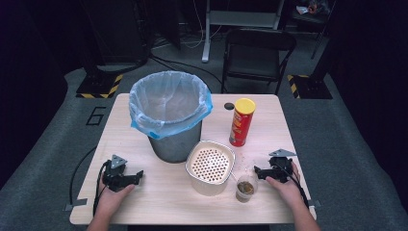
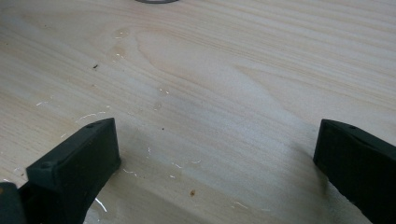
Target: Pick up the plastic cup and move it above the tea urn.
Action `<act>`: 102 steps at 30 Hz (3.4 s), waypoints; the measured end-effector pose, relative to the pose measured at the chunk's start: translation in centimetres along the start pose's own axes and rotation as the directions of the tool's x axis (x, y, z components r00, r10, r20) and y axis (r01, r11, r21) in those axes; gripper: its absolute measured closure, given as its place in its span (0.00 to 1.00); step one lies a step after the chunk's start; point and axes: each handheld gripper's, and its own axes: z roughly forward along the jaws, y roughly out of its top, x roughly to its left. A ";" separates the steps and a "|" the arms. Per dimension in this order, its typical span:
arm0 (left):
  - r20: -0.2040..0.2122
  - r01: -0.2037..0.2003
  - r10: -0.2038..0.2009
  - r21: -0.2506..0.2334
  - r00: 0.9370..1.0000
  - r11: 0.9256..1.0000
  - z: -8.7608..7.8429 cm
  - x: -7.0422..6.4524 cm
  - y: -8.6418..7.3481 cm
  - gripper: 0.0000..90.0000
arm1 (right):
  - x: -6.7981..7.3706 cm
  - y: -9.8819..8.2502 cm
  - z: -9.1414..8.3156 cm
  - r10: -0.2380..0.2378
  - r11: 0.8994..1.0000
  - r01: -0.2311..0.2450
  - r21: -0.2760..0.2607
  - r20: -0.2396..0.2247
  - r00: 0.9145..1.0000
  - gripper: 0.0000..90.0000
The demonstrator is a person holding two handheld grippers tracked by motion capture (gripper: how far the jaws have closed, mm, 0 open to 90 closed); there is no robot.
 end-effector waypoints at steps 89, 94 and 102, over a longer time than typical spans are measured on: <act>0.016 -0.024 0.024 0.004 1.000 1.000 0.2 0.1 0.2 0.14 | 9.6 1.5 -10.7 -0.168 0.982 0.133 -0.131 -0.307 0.937 0.11; 0.016 -0.024 0.024 0.004 1.000 1.000 0.2 0.1 0.2 0.14 | 10.2 0.8 -10.0 -0.190 0.980 0.166 -0.106 -0.290 0.938 0.11; 0.016 -0.024 0.024 0.003 1.000 1.000 0.2 0.1 0.2 0.14 | 11.1 -0.5 -9.1 -0.218 0.976 0.207 -0.071 -0.248 0.944 0.11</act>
